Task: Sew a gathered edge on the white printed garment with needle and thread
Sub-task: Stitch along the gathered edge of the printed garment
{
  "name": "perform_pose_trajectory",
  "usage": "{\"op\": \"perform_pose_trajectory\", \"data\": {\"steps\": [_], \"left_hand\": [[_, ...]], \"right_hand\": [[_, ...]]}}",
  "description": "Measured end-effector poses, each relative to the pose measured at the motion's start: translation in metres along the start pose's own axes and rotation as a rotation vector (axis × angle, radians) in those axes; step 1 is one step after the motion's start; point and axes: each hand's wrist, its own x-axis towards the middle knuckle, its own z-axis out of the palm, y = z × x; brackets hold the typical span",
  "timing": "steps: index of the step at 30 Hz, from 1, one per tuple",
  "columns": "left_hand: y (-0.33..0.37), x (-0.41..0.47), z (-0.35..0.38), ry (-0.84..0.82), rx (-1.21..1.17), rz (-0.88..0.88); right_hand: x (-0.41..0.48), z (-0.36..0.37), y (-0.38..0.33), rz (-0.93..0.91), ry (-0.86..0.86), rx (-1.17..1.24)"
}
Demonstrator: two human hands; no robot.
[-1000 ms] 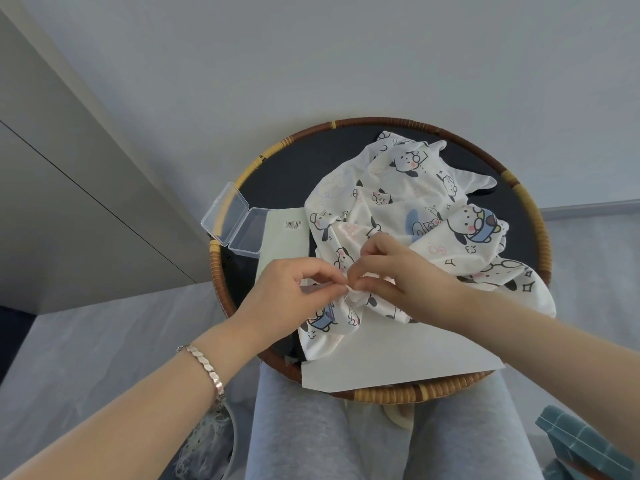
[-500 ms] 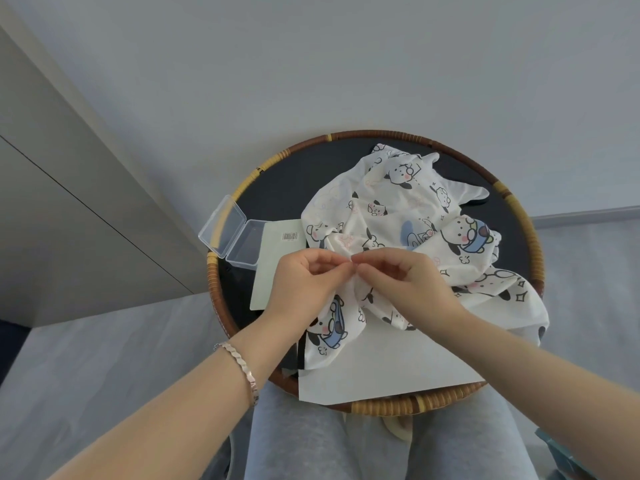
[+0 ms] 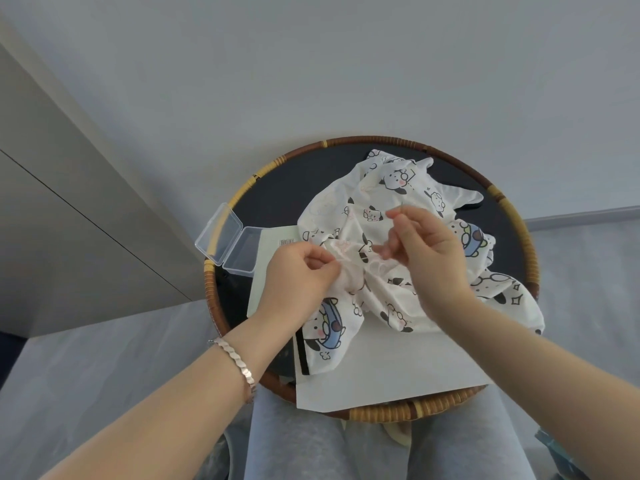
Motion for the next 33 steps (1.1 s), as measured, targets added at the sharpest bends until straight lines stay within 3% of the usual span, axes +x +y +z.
{"op": "perform_pose_trajectory", "data": {"steps": [3,6,8,10,13,16,20,27,30,33], "left_hand": [[-0.01,0.004,-0.01,0.024,0.12,0.031],[-0.016,0.006,-0.017,0.017,0.231,0.066],[-0.017,0.006,-0.017,0.007,0.268,0.077],[-0.018,0.004,-0.016,-0.003,0.28,0.079],[-0.018,0.003,-0.013,-0.032,0.268,0.066],[-0.018,0.002,-0.011,-0.063,0.235,0.056],[-0.016,0.001,-0.011,-0.095,0.163,0.066],[-0.013,-0.003,-0.01,-0.145,0.044,0.04],[-0.017,-0.002,-0.012,-0.096,0.03,0.025],[-0.021,-0.001,-0.015,-0.053,0.063,0.052]], "right_hand": [[0.013,-0.02,-0.002,0.018,-0.172,-0.379],[0.029,-0.046,0.005,0.008,-0.408,-1.142],[0.04,-0.064,0.008,-0.005,-0.386,-1.566],[0.047,-0.07,0.008,0.033,-0.208,-1.727],[0.046,-0.051,0.004,0.162,-0.112,-1.438],[0.022,-0.019,-0.003,0.002,-0.297,-1.148],[-0.001,0.012,0.003,-0.174,-0.474,-1.093],[-0.002,0.012,0.02,-0.21,-0.441,-1.061],[0.005,-0.002,0.018,-0.063,-0.363,-0.965],[0.03,-0.034,0.024,0.211,-0.165,-1.071]]}}
